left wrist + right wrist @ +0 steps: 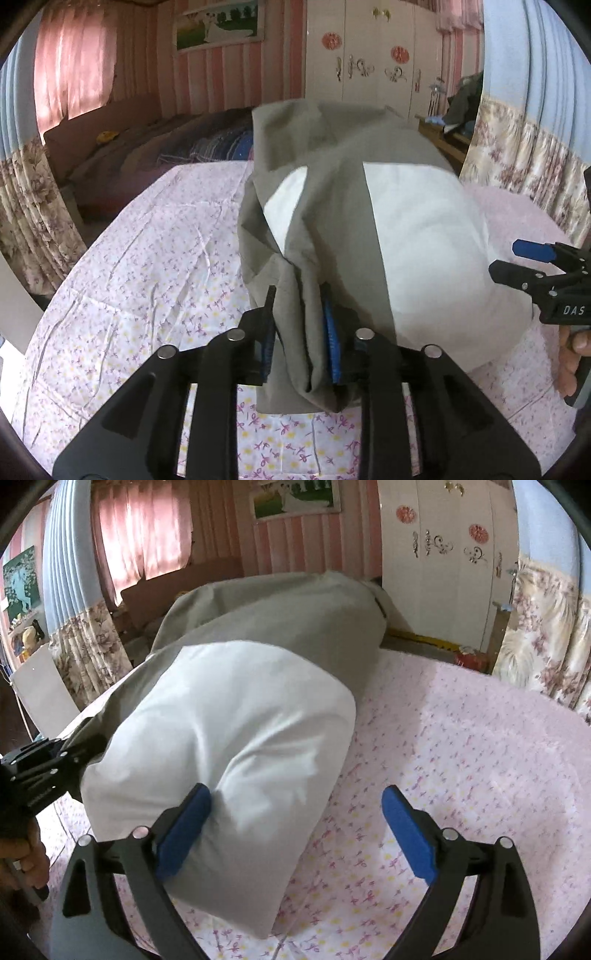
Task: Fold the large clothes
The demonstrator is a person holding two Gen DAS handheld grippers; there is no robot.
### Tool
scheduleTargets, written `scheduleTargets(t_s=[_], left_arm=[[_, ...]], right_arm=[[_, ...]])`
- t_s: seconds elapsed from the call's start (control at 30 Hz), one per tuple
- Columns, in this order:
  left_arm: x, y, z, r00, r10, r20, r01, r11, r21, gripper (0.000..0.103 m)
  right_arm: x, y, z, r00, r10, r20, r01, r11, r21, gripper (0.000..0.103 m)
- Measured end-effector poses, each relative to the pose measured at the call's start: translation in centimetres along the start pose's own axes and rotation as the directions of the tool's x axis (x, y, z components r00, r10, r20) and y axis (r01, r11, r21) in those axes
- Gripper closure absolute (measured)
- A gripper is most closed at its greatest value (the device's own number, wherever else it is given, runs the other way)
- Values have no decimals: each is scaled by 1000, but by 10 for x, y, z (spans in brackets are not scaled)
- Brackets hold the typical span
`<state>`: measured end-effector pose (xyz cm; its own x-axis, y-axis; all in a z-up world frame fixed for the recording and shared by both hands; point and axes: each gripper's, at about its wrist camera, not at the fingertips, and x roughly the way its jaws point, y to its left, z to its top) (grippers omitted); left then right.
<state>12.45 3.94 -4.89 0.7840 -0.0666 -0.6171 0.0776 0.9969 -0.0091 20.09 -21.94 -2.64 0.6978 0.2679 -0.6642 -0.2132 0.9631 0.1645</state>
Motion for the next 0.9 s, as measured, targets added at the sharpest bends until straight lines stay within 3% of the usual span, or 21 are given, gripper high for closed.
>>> scheduleTargets(t_s=[0.13, 0.17, 0.2, 0.3, 0.4, 0.53, 0.6, 0.73, 0.9], left_arm=[[-27, 9, 24, 999, 38, 30, -37, 999, -31, 50], [-34, 11, 31, 998, 46, 42, -44, 998, -39, 39], [-44, 14, 42, 997, 46, 58, -43, 998, -51, 33], [-69, 18, 83, 992, 43, 120, -34, 997, -70, 24], [-68, 3, 127, 985, 53, 164, -50, 998, -23, 17], [-12, -14, 166, 994, 47, 95, -44, 998, -33, 17], [26, -19, 176, 995, 81, 53, -79, 996, -46, 17], [91, -19, 178, 992, 125, -33, -127, 990, -62, 17], [154, -4, 169, 973, 193, -128, -204, 976, -74, 16]], right_arm=[[-21, -3, 18, 999, -6, 48, 6, 1000, 12, 9], [-26, -3, 22, 998, -11, 63, 10, 1000, 13, 9], [-29, -6, 28, 997, -20, 81, 19, 1000, 15, 9], [-35, -13, 57, 990, -70, 124, 66, 997, 36, 8], [-31, -21, 87, 985, -95, 143, 82, 992, 93, 8], [-9, -26, 126, 984, -110, 137, 87, 983, 162, 8], [5, -27, 136, 983, -129, 131, 103, 977, 188, 8], [46, -34, 154, 981, -175, 87, 149, 959, 241, 8], [96, -36, 152, 977, -212, 10, 200, 937, 287, 8]])
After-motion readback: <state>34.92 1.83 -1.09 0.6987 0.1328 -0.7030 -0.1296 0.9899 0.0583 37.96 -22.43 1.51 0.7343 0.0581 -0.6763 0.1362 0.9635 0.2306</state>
